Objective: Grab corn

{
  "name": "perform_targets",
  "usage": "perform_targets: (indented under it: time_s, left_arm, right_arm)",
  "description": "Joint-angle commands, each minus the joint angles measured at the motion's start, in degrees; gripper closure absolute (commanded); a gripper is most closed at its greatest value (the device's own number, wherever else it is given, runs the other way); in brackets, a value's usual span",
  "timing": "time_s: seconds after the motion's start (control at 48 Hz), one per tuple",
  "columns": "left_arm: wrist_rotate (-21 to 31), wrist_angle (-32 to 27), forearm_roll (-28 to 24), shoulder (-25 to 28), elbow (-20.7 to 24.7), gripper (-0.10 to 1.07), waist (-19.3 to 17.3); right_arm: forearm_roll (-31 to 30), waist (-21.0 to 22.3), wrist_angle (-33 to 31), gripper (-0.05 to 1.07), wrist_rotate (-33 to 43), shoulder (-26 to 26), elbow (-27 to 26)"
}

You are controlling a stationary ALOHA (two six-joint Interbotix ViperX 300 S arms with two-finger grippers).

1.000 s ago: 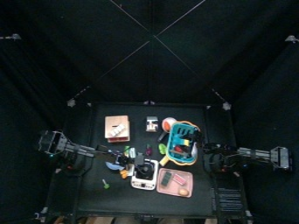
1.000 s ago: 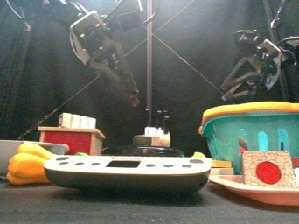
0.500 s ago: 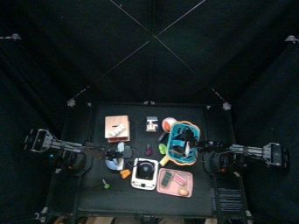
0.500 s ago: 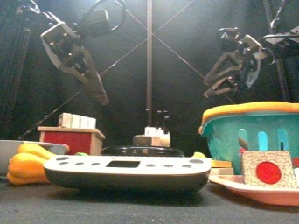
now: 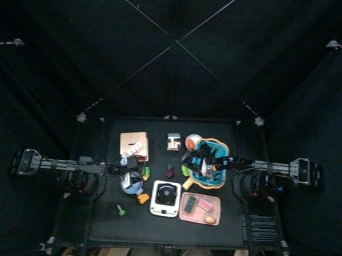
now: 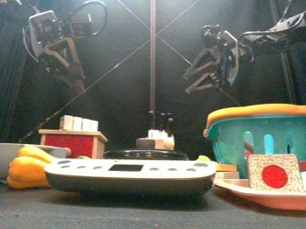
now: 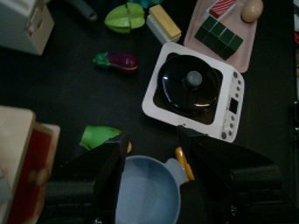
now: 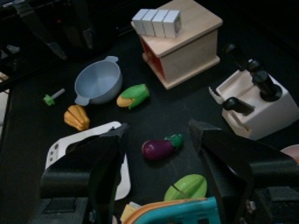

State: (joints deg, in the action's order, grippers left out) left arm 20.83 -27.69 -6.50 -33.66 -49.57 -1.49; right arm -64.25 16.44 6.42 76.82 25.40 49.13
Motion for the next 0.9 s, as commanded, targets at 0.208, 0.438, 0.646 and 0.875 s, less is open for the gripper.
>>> perform_targets:
  time_s: [0.208, 0.438, 0.646, 0.875]
  left_arm:
    - [10.37, -13.54, -0.62, -0.62, 8.7, 0.12, -7.82]
    - [23.38, -23.47, -10.9, 2.55, 11.87, 0.12, -6.94]
    - [35.6, -24.79, -18.46, 6.77, 12.92, 0.13, -1.05]
    - [44.03, -26.46, -22.85, 11.07, 13.62, 0.13, 3.87]
  right_arm:
    - [-0.7, -0.88, 0.44, 0.12, -0.18, -2.55, -2.11]
    - [-2.55, -1.05, 0.44, 0.12, -0.18, -4.04, -2.37]
    - [-2.64, -1.05, 0.44, 0.12, -0.18, -3.6, -1.67]
    - [-2.64, -1.05, 0.44, 0.12, -0.18, -3.52, -1.41]
